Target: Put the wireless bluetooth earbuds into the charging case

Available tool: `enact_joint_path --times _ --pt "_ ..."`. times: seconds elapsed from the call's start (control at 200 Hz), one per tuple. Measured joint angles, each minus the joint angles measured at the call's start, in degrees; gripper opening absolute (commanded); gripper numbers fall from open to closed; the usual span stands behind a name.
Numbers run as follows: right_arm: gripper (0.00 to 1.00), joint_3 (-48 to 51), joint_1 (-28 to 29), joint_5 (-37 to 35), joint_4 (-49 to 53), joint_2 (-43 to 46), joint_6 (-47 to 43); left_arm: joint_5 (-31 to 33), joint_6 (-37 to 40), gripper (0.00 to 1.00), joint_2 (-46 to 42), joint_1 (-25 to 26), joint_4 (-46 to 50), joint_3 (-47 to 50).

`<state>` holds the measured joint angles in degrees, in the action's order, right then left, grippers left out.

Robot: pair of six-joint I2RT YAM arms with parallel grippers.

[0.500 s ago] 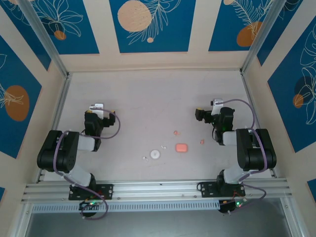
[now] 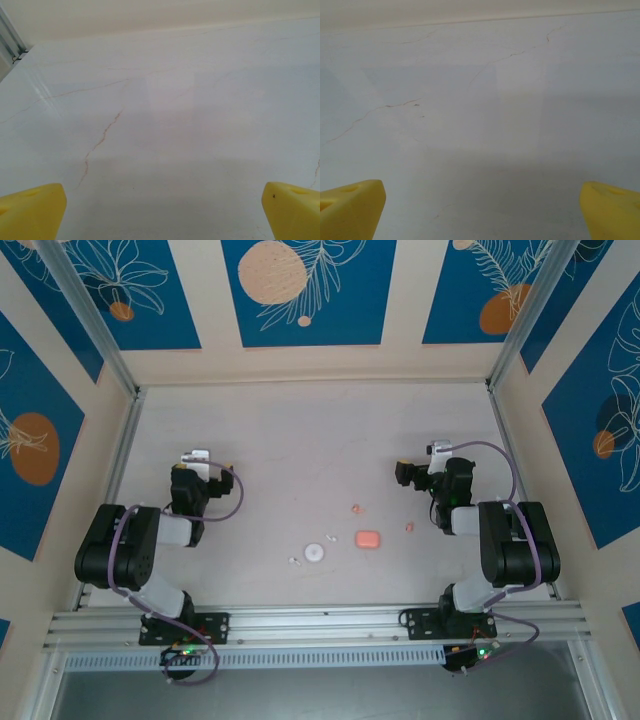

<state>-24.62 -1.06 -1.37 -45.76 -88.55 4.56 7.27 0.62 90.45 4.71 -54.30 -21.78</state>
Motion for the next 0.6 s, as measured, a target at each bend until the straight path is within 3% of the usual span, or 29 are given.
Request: enact_joint_path --times 0.6 --pt "0.99 0.0 0.04 -0.24 0.26 0.15 0.22 -3.19 1.29 1.0 -0.02 0.0 2.1 0.0"
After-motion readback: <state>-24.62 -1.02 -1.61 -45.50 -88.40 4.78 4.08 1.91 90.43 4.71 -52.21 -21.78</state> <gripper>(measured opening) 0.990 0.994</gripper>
